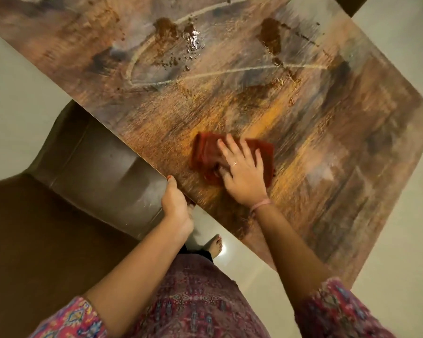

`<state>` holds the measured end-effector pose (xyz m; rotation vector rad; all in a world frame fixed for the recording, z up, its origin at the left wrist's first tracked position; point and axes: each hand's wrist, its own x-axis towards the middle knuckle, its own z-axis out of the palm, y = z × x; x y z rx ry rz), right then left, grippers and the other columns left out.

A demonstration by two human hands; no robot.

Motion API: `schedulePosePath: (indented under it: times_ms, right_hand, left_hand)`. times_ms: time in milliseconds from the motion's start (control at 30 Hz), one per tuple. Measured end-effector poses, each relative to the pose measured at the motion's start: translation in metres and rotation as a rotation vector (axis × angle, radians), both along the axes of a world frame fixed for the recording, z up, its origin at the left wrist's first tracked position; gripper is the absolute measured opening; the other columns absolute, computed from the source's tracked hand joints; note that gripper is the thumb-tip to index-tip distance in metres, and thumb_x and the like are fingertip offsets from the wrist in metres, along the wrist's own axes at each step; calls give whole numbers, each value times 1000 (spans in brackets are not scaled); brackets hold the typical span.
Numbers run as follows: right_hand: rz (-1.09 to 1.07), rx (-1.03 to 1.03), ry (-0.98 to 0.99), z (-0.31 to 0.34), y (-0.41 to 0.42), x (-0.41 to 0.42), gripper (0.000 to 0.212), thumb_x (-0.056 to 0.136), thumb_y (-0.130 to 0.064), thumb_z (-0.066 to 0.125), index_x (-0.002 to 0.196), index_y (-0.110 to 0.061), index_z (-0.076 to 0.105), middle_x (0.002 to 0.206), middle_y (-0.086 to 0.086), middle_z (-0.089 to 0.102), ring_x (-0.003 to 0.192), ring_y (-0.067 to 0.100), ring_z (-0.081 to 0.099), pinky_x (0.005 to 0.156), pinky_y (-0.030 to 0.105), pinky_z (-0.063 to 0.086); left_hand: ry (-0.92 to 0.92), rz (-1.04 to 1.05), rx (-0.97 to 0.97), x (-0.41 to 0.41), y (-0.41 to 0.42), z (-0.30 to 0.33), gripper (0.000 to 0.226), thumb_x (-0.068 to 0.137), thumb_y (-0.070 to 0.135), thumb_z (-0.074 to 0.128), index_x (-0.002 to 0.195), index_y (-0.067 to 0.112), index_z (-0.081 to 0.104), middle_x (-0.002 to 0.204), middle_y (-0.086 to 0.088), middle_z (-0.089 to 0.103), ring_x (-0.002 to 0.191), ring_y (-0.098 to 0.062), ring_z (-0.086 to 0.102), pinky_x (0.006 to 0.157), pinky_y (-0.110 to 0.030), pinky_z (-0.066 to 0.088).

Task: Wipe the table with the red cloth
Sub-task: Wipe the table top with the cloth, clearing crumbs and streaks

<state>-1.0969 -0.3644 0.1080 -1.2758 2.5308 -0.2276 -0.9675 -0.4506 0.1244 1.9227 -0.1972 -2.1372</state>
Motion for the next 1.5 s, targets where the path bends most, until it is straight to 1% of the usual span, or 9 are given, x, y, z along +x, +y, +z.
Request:
schedulePosePath:
  times_ms: [200,467,567,733,867,967,1100,1267,1500]
  right_hand:
    - [-443,2,-65,2,-72,-93,60,96,-46,39,151,-35,17,160,-11,8,148,19,1,116,56,-1]
    - [54,2,-9,5,12,6,61,91,-44,36,149,-39,20,158,-14,16,147,15,8,115,53,7]
    - [-100,17,37,3,-13,-44,59,94,-40,39,150,-36,21,159,-12,16,147,17,10,115,53,5]
    - [-372,9,-23,1,-71,-54,62,96,-42,40,152,-32,15,160,-9,8,148,20,1,115,54,0]
    - [-57,-18,13,1,0,28,62,93,-44,35,151,-36,14,160,-12,7,148,16,0,115,51,2]
    - [-121,21,-38,3,73,41,62,92,-47,30,150,-44,7,158,-20,-2,146,9,-8,115,48,-2]
    - [-392,42,0,2,91,-41,59,95,-45,38,149,-40,17,159,-13,12,147,15,5,115,53,4]
    - [-716,27,-57,7,45,-187,59,97,-41,39,151,-34,17,161,-7,9,148,22,1,116,56,1]
    - [-367,11,19,4,109,-44,58,95,-49,30,150,-40,15,159,-15,8,148,13,3,115,50,6]
  left_hand:
    - [-62,-71,9,1,1,-4,35,96,49,44,110,19,57,103,1,61,91,-15,58,94,-38,46]
    - [-33,-28,19,-3,-1,6,28,97,46,43,89,23,56,85,1,64,73,-12,62,57,-27,49]
    - [-9,-23,20,1,-2,7,30,97,44,44,110,20,56,95,2,64,83,-12,61,65,-29,51]
    - [-49,-126,-93,1,7,13,23,97,40,45,106,22,57,108,2,61,91,-11,59,69,-26,48]
    - [-151,-432,-467,-2,15,22,71,90,39,54,150,25,17,153,-1,18,135,-20,31,105,-32,30]
    - [-118,-663,-1056,-6,25,36,82,90,32,55,151,21,2,152,13,-10,137,8,-2,111,-13,12]
    - [50,-1003,-1331,-26,30,31,64,92,23,54,147,11,25,156,-2,8,141,-5,7,107,-2,4]
    - [148,-1491,-1628,-61,12,12,39,97,21,48,134,7,49,140,-9,45,131,-20,39,111,-34,32]
    - [20,-1586,-1843,-93,-2,-7,45,93,26,52,128,-2,53,131,-20,52,126,-33,47,110,-46,34]
